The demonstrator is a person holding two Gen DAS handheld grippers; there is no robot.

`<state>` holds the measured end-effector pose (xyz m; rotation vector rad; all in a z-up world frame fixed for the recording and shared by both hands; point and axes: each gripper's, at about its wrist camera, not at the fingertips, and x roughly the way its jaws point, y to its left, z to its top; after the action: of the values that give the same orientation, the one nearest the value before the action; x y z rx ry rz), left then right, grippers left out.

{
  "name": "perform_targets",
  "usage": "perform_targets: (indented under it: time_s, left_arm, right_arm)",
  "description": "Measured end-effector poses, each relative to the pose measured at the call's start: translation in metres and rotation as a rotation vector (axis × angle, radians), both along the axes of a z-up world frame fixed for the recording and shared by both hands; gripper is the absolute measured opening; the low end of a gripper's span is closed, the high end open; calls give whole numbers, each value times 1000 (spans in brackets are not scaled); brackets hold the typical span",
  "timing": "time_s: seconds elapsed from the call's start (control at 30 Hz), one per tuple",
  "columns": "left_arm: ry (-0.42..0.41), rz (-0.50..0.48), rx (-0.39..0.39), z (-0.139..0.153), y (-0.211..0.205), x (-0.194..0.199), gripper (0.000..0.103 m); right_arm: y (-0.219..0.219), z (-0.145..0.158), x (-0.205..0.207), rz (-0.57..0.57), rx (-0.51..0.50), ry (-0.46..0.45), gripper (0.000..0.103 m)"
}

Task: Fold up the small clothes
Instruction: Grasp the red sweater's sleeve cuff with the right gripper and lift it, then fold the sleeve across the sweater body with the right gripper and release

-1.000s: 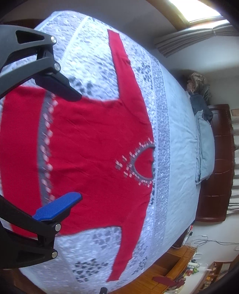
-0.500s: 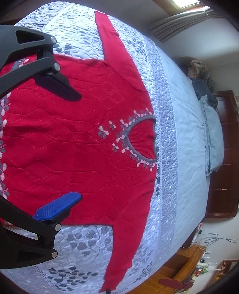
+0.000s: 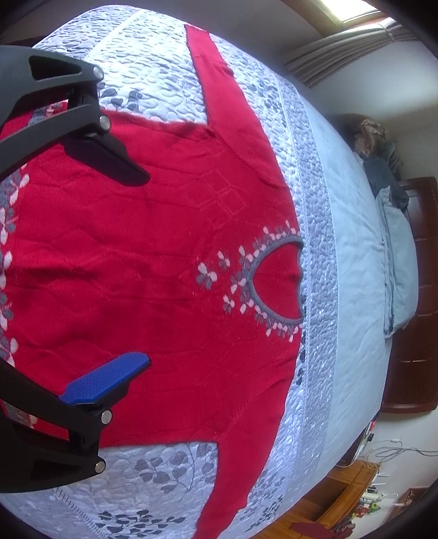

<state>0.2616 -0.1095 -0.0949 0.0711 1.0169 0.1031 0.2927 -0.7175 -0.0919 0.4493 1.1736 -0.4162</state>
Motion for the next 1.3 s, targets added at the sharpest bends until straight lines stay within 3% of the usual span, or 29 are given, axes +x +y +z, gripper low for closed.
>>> perform_targets:
  time_s: [0.23, 0.43, 0.77, 0.93, 1.0, 1.07, 1.17, 1.27, 1.3]
  left_arm:
    - [2, 55, -13, 6, 41, -4, 99]
    - [4, 91, -1, 7, 74, 9, 99]
    - [8, 140, 34, 3, 130, 46, 99]
    - [27, 143, -11, -2, 142, 52, 99]
    - [37, 133, -38, -4, 141, 55, 99]
    - [48, 113, -60, -6, 134, 58, 99]
    - [64, 50, -107, -9, 112, 65, 99]
    - [85, -29, -199, -16, 76, 78, 99]
    - [117, -71, -265, -20, 59, 89, 98]
  right_arm:
    - [69, 54, 20, 125, -35, -65, 2]
    - [169, 75, 56, 270, -37, -92, 2]
    - [356, 55, 109, 535, 80, -85, 2]
    - [443, 19, 122, 638, 162, -50, 2]
    - [465, -2, 123, 665, 189, -8, 10]
    - [473, -14, 119, 677, 167, 22, 31]
    - [463, -19, 105, 688, 150, 12, 28]
    - [430, -17, 84, 648, 175, -15, 28]
    - [415, -16, 75, 636, 167, -26, 28]
